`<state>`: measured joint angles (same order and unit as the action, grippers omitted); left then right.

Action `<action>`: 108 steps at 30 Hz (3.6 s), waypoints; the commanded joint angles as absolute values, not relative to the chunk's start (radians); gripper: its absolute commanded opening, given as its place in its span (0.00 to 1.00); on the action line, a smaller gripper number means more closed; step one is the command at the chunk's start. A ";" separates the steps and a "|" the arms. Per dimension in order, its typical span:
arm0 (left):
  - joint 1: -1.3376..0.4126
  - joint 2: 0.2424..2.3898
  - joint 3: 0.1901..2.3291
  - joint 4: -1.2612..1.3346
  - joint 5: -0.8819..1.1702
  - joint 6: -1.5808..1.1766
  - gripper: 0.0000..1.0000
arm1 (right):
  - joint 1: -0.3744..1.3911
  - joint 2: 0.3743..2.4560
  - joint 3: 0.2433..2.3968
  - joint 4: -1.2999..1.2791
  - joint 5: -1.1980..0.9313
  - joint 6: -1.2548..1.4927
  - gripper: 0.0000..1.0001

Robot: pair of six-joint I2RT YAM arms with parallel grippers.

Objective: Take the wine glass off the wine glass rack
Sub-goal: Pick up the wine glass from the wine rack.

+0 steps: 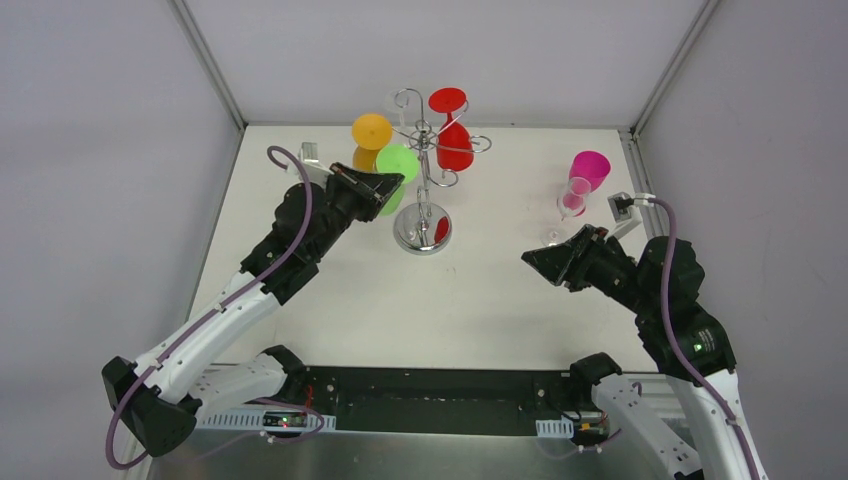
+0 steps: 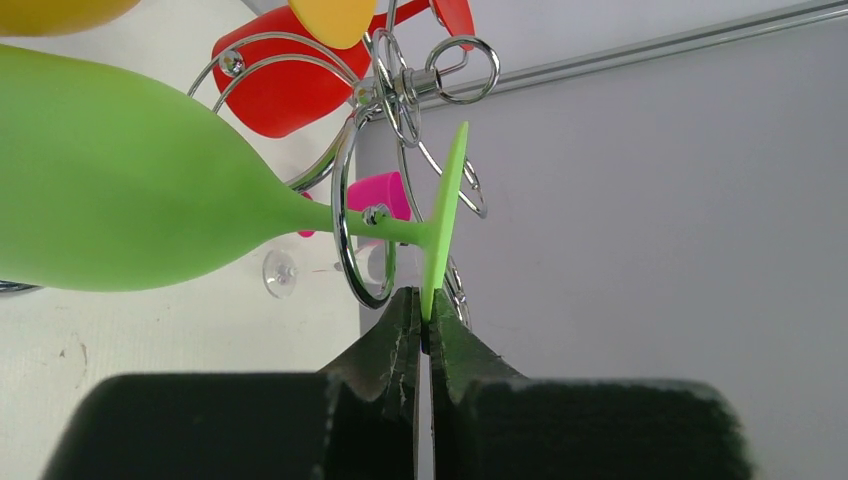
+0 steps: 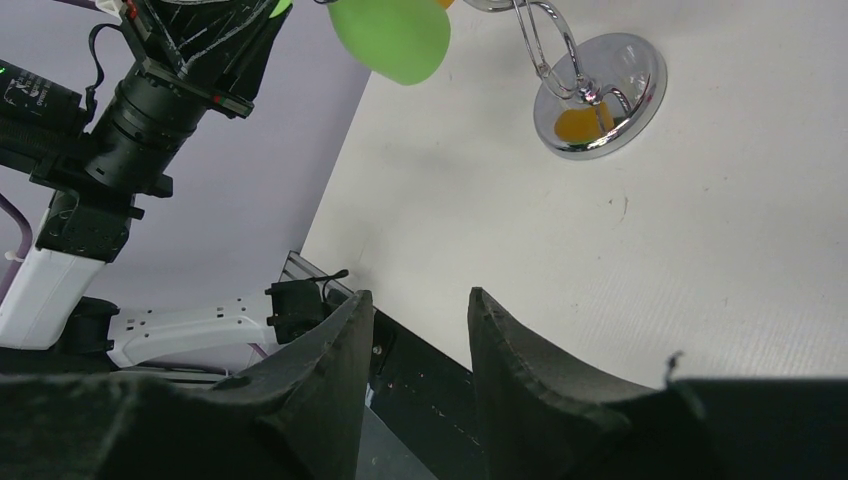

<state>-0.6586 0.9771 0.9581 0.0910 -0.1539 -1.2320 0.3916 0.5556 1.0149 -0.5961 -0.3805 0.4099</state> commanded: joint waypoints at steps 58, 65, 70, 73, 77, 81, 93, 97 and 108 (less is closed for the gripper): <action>-0.498 1.086 1.093 0.181 0.105 -1.391 0.00 | 0.397 0.528 0.962 -0.574 -0.313 0.381 0.42; -0.498 1.088 1.124 0.135 0.143 -1.410 0.00 | 0.397 0.535 0.964 -0.571 -0.316 0.389 0.42; -0.499 1.076 1.135 0.093 0.158 -1.420 0.00 | 0.397 0.536 0.966 -0.568 -0.316 0.394 0.42; -0.499 1.070 1.132 0.090 0.173 -1.431 0.00 | 0.397 0.539 0.969 -0.567 -0.318 0.399 0.42; -0.500 1.061 1.127 0.085 0.190 -1.445 0.00 | 0.397 0.541 0.973 -0.568 -0.319 0.403 0.42; -0.502 1.042 1.118 0.078 0.197 -1.450 0.00 | 0.396 0.540 0.974 -0.569 -0.320 0.409 0.42; -0.514 0.984 1.092 0.029 0.222 -1.452 0.00 | 0.396 0.541 0.978 -0.569 -0.314 0.423 0.42; -0.518 0.980 1.078 0.029 0.245 -1.456 0.00 | 0.397 0.546 0.984 -0.571 -0.316 0.429 0.43; -0.535 0.986 1.065 0.029 0.272 -1.458 0.00 | 0.396 0.525 0.983 -0.590 -0.304 0.436 0.43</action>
<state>-0.5163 1.0119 1.0679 0.0006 0.2390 -1.4479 0.3916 0.5369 0.9581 -0.5961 -0.3183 0.4198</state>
